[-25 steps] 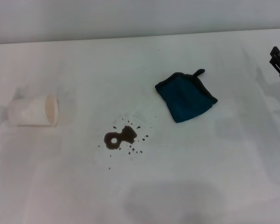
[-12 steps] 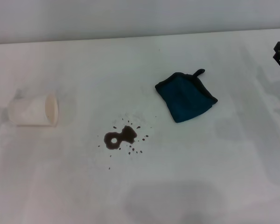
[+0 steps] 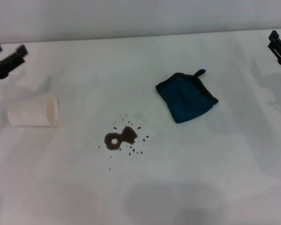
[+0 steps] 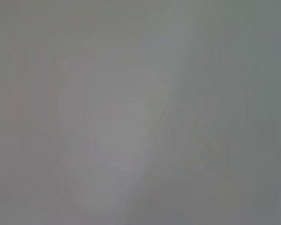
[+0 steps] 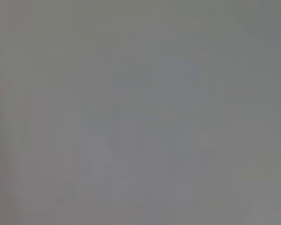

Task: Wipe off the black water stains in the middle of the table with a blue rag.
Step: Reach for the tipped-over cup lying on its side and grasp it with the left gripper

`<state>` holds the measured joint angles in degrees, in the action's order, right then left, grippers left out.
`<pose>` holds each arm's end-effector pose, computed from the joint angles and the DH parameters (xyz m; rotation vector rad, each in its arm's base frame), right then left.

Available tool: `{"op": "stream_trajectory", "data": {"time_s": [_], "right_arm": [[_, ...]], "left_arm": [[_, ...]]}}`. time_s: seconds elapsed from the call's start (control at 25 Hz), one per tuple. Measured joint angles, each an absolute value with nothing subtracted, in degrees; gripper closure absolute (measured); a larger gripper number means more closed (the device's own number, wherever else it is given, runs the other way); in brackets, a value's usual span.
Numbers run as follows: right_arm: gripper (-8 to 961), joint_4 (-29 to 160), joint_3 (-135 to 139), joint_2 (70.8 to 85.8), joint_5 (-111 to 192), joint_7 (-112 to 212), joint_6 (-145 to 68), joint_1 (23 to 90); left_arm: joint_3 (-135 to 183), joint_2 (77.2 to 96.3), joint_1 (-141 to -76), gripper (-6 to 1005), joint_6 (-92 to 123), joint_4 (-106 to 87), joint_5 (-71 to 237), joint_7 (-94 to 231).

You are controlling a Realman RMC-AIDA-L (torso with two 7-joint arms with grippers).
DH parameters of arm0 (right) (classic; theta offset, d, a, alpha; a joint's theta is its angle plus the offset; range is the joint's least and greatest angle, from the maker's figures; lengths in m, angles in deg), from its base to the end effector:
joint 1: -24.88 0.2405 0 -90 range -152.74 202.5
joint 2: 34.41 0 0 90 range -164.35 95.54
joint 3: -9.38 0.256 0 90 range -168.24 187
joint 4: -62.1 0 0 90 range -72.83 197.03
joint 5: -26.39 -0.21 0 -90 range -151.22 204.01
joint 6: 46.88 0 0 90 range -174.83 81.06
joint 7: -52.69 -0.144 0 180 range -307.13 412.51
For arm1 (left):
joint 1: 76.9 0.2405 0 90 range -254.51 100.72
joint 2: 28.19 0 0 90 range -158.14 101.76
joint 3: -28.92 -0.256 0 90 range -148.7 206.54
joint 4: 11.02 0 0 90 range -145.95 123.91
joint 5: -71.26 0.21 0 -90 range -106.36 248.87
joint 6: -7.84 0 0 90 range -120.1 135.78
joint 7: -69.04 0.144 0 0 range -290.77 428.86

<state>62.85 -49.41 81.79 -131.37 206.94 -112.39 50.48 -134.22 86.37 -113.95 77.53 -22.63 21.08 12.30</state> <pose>0.3757 0.3269 0.0291 -1.4947 0.7384 0.7125 -0.3176 0.3759 0.0202 -1.9932 -0.8148 -0.8430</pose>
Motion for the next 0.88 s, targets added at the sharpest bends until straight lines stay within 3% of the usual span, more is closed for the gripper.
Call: {"op": "stream_trajectory", "data": {"time_s": [0.04, 0.16, 0.48, 0.72, 0.88], "right_arm": [[128, 62.85, -49.49, 81.78, -131.32, 206.93, -112.25, 50.91], [128, 62.85, -49.78, 81.79, -131.09, 206.93, -112.26, 51.42], [128, 62.89, -49.95, 81.79, -130.93, 206.94, -112.21, 51.68], [128, 62.89, -49.95, 81.79, -130.92, 206.91, -112.45, 52.15], [128, 62.91, -49.95, 81.79, -130.92, 206.86, -112.64, 52.61]], "left_arm": [[-134.22, 85.08, -116.07, 122, 78.24, -25.23, 28.02, 6.33], [-134.22, 83.76, -118.06, 122, 81.34, -29.69, 34.79, -2.05], [-134.23, 82.06, -120.67, 122, 101.06, -53.14, 46.41, -10.27], [-134.35, 77.32, -125.71, 122, 114.54, -63.77, 58.32, -3.75], [-134.44, 76.74, -132.25, 123, 119.19, -69.31, 68.52, 1.53]]}}
